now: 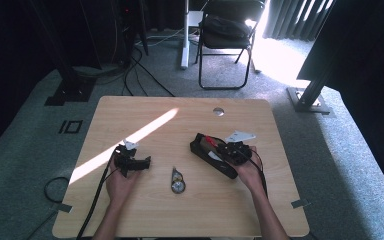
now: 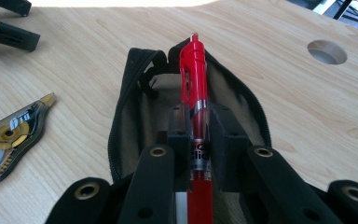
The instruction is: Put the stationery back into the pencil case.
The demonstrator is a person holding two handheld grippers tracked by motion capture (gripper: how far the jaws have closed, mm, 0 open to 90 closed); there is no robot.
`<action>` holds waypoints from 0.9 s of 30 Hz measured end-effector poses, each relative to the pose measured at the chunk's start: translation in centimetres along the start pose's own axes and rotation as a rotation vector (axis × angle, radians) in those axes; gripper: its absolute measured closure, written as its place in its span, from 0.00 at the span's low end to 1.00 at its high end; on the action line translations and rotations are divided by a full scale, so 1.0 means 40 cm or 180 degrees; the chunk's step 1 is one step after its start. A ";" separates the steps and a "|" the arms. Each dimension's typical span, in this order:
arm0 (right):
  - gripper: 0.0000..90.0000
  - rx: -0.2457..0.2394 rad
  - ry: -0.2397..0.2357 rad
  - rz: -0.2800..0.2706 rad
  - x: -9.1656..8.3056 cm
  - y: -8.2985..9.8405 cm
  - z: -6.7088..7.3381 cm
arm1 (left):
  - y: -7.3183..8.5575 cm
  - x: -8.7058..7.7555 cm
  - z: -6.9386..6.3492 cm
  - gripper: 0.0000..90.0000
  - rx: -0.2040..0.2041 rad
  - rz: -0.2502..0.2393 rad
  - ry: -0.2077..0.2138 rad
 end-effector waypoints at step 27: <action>0.88 -0.0089 -0.0198 0.0198 0.027 0.012 0.023 | 0.000 0.000 0.000 0.10 -0.0001 -0.0001 0.0000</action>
Point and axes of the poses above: each handheld gripper's, and its own axes: x roughly forward along the jaws, y roughly out of its underside, z roughly to its left, the point moved 10 cm from there along x, roughly forward along the jaws, and after that the axes turned 13 degrees about -x, right-handed, at the moved point
